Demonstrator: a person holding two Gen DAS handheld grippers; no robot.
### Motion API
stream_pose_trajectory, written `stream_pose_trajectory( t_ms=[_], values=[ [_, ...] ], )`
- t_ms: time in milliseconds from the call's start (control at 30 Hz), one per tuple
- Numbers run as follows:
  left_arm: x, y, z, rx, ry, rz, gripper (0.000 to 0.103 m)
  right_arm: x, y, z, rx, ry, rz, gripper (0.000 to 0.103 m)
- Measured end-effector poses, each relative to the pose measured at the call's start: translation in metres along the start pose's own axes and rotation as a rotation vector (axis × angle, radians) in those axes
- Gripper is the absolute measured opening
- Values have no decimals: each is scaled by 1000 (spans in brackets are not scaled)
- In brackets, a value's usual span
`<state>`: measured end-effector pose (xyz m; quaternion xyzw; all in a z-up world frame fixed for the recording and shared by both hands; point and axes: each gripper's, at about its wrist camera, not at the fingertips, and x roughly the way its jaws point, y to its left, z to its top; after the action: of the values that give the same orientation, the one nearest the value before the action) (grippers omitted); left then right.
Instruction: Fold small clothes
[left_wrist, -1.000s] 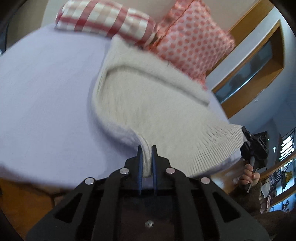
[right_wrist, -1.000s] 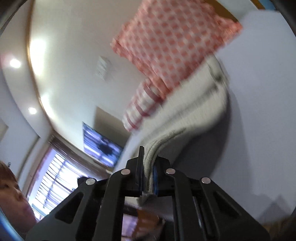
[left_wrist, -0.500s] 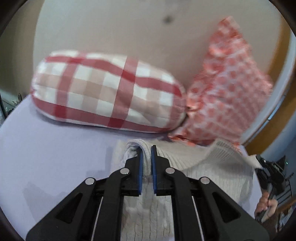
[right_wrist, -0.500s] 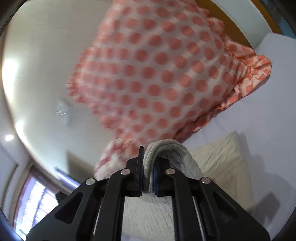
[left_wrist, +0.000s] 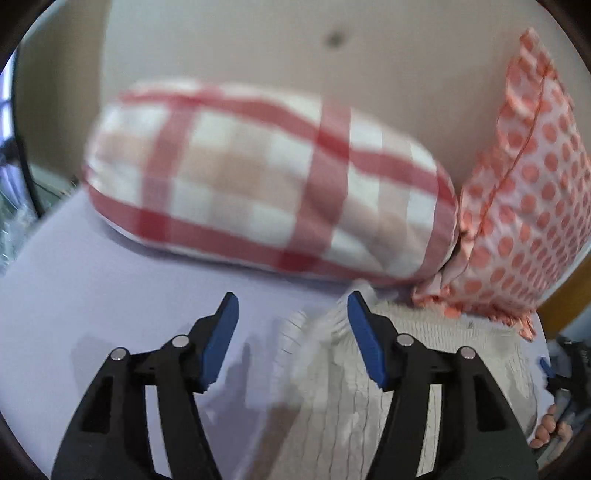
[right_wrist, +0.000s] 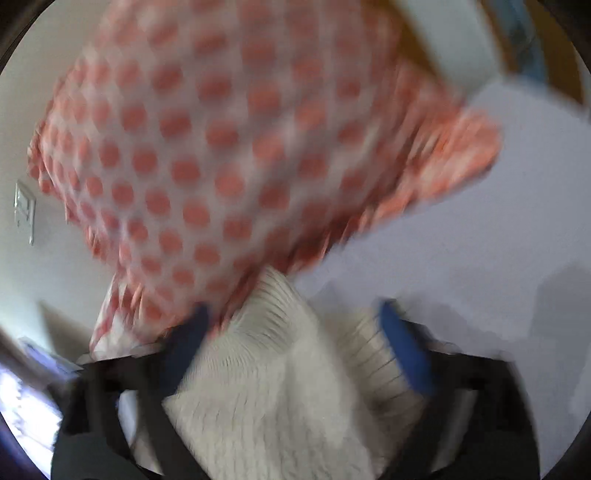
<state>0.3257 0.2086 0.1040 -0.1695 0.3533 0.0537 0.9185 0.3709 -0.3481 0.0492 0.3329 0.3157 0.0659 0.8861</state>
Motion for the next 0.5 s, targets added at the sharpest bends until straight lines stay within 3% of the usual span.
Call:
stream_pose_trajectory(
  t_ms=[67,133,200,333,400,500],
  values=[
    [-16,-7,-4,18,-8,-92,61,-15,14,-2,-61,-28,102,98],
    [-24,-23,-16,61,23,-209,62,-14,32,-13,-146,54,158,98],
    [-14,-41,-28,92,89,-268,62,-3,51,-35,-245,160,148,98],
    [34,-55,-46,110,211,-164,62,30,62,-74,-322,335,36,98],
    [61,-46,-54,105,267,-68,56,44,55,-82,-327,367,-59,97],
    [55,-39,-56,127,245,-73,58,48,62,-89,-406,364,-107,97]
  ],
)
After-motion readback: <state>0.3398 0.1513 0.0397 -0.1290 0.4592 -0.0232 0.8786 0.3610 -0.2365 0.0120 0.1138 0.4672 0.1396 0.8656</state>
